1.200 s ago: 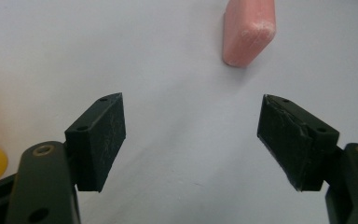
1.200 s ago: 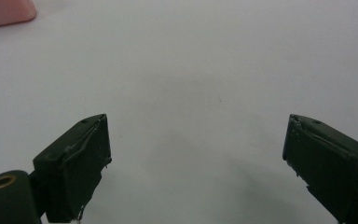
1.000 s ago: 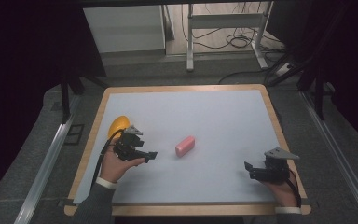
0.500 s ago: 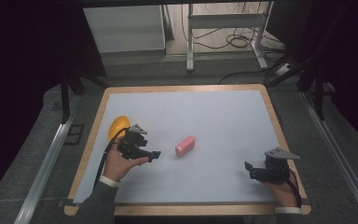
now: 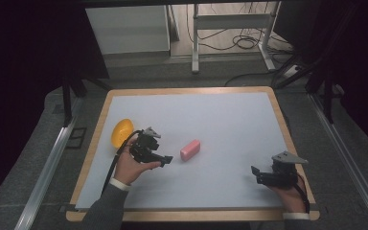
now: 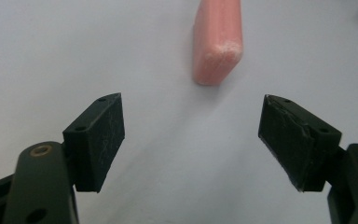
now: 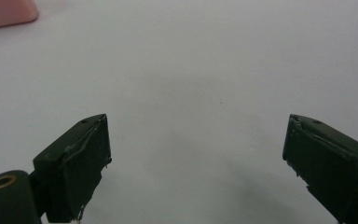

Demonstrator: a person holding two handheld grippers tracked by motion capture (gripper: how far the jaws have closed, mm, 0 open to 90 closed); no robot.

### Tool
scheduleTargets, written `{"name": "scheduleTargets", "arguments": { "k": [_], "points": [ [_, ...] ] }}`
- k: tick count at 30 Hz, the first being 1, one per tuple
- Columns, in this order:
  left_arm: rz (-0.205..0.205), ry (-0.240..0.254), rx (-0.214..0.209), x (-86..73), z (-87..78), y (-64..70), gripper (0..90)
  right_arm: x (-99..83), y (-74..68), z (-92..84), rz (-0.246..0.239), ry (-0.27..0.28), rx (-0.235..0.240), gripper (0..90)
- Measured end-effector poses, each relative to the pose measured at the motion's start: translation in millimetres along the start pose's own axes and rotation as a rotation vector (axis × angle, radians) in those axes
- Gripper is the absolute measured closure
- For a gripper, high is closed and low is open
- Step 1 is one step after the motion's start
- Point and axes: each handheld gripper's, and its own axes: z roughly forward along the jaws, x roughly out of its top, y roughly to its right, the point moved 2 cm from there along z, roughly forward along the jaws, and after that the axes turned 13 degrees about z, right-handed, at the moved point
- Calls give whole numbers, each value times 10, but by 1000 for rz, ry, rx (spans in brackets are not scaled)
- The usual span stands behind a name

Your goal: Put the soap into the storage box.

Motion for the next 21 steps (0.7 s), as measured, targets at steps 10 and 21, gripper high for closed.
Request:
{"name": "scheduleTargets", "arguments": {
  "k": [10, 21],
  "points": [
    [11, -14, -23, 104, 121, 39, 230, -3, -5, 5, -5, -4, -3, 73],
    [23, -31, -36, 199, 209, 49, 230, -10, -27, 21, -11, -9, -6, 73]
  ]
}}
